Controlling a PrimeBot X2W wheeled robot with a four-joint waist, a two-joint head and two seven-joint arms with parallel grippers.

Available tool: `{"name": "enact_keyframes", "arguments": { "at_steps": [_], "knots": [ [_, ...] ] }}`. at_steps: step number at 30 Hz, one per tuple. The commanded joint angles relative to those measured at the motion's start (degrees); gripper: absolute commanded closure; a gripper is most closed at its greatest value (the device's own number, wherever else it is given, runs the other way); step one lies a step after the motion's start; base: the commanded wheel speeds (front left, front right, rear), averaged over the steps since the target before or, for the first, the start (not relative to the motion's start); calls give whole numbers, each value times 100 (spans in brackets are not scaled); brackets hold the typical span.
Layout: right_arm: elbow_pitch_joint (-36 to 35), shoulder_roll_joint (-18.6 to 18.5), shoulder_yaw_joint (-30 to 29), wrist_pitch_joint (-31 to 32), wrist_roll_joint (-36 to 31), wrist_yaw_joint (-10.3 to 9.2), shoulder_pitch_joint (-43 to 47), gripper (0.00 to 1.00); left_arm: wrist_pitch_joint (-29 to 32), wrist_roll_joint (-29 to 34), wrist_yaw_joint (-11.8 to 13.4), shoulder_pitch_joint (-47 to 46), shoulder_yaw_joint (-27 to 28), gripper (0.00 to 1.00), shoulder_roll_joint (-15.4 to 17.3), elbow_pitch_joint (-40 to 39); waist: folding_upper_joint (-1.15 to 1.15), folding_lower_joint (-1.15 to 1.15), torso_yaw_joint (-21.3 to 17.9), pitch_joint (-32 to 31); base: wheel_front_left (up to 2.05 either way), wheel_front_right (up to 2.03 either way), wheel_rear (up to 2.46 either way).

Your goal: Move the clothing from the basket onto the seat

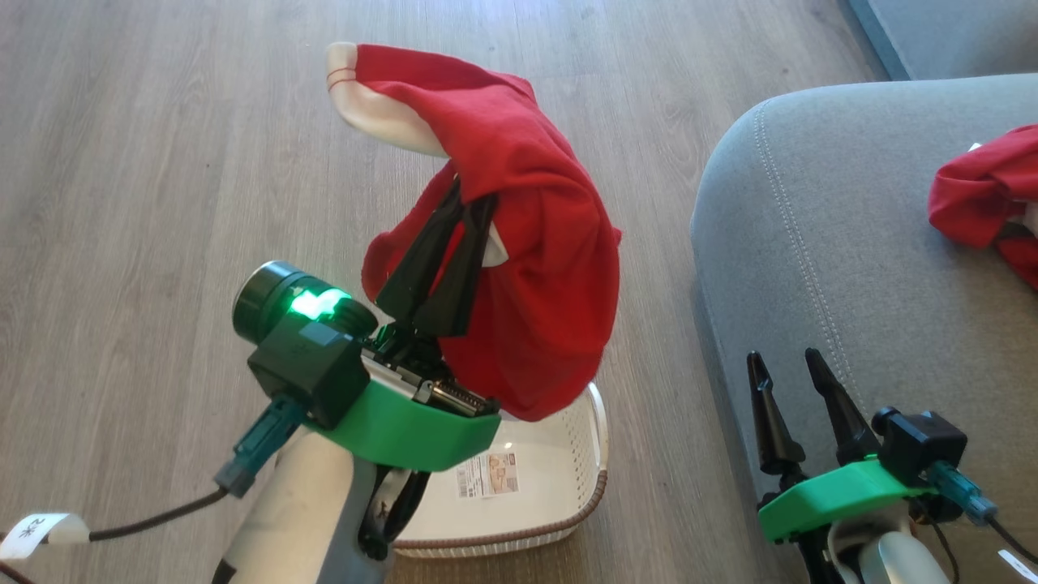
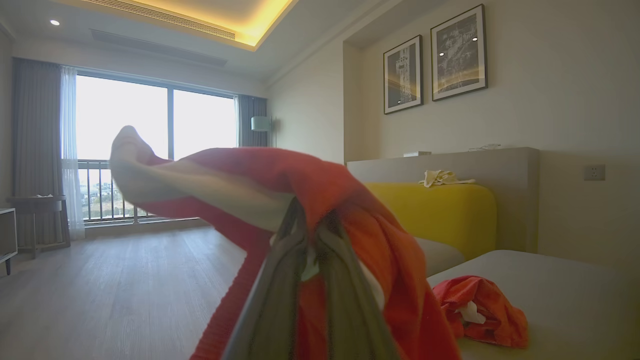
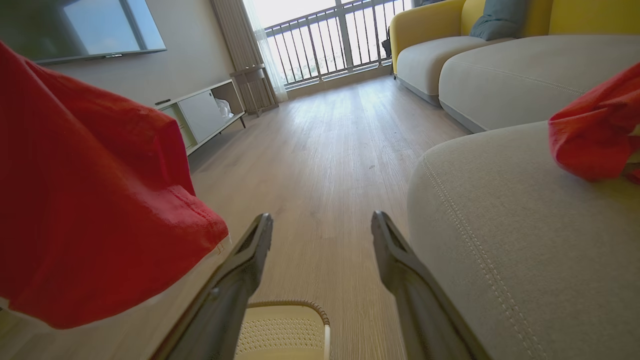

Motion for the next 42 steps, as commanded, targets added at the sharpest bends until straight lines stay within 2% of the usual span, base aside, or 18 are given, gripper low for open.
{"name": "enact_keyframes", "arguments": {
  "at_steps": [1, 12, 19, 28, 33, 42],
  "knots": [
    [-237, -58, 125, -37, 42, -1, -81, 0, -28, 46, 0, -287, 148, 100, 53, -186, 0, 0, 0, 8, 0, 0, 0],
    [-470, -58, 173, -37, 13, -1, -79, 0, -28, 28, 76, -340, 115, 100, 53, -162, 0, 0, -103, 45, 0, 0, 0],
    [-1060, -58, 230, -37, -260, -1, 40, 0, -28, 3, 95, -370, 137, 100, 53, -142, 0, 0, -174, 52, 0, 0, 0],
    [-1786, -574, 937, -37, -1268, -1, 296, 0, -28, 2, 82, -379, 185, 100, 53, -141, 0, 0, -243, 79, 0, 0, 0],
    [-2015, -764, 1344, -37, -1260, -1, 421, 0, -28, -8, 71, -376, 192, 100, 53, -130, 0, 0, -240, 87, 0, 0, 0],
    [-2112, -730, 1911, -37, -998, -1, 346, 0, -28, -56, 51, -386, 164, 100, 53, -103, 0, 0, -197, 87, 0, 0, 0]
  ]
}}
